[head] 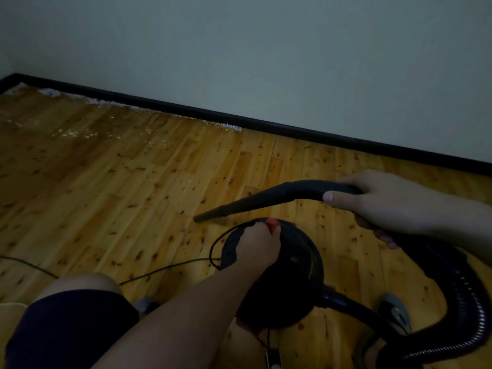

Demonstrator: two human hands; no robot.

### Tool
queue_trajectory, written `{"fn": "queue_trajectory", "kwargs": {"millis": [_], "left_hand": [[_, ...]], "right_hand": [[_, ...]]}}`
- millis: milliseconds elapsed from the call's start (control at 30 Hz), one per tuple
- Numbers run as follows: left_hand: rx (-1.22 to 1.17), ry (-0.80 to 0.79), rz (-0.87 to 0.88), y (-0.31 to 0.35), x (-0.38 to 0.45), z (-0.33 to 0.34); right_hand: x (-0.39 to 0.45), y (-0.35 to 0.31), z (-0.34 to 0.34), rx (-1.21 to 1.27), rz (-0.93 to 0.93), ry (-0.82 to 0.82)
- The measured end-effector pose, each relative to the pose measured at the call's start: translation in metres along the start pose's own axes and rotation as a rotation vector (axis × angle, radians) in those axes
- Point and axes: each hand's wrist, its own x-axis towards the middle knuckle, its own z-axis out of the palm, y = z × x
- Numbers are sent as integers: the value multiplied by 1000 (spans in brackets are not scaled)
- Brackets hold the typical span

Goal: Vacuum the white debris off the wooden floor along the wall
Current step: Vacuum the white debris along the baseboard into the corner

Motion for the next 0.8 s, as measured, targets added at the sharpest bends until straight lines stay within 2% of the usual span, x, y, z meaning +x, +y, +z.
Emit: {"fn": "queue_trajectory", "kwargs": {"millis": [367, 667, 800], "left_hand": [[14, 88, -103, -40, 21, -44], [-12, 127, -171, -74, 33, -57], [46, 166, -178, -80, 44, -66]], "right_hand": [[59, -21, 29, 40, -94, -43], [97, -56, 52, -13, -151, -9], [114, -66, 65, -7, -176, 12]]}}
